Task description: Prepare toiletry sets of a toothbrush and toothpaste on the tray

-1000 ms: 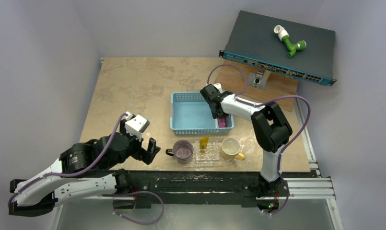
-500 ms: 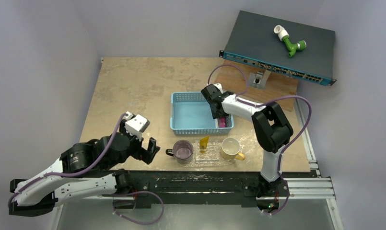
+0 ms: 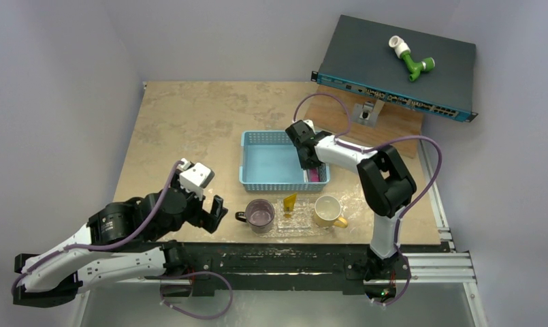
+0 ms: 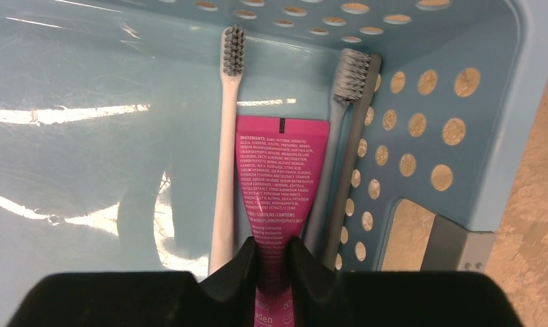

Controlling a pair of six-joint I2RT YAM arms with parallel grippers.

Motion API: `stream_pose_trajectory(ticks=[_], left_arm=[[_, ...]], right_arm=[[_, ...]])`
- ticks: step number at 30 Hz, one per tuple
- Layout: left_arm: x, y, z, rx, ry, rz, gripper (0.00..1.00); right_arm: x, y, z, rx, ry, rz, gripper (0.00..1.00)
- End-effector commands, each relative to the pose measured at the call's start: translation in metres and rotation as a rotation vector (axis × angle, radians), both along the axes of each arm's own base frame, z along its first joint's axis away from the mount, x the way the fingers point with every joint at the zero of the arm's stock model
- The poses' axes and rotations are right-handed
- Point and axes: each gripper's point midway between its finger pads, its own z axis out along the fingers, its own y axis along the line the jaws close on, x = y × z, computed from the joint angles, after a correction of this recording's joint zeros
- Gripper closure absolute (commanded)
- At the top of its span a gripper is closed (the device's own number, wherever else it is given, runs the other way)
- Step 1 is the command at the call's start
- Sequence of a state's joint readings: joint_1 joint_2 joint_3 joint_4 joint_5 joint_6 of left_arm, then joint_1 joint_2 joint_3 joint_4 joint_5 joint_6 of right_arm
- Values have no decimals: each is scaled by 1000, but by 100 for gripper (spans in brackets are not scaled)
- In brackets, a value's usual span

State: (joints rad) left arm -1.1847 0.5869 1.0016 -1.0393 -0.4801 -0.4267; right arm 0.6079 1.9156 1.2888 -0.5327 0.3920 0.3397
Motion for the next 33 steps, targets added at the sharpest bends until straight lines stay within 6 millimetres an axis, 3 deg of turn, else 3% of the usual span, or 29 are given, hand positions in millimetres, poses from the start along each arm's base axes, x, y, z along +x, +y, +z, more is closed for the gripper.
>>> stream_pose_trajectory(ticks=[1,5,13,26,33], left_arm=[[4,1,-2,15,-3,23,0],[5,1,-2,23,-4,28,0],[6,1,-2,21,-6,33,0],[6,3,10,-47,-31,46,0],[3,-12,27,-150,-38,4,0]], right_arm=[[-11,16,-16,67,55,29,86],[-8,17,-7,78,31,25,99],[4,21,38,129,-88,9,100],[11,32,135,295,-350,27,100],[-15,62,210,504,-527,115,100]])
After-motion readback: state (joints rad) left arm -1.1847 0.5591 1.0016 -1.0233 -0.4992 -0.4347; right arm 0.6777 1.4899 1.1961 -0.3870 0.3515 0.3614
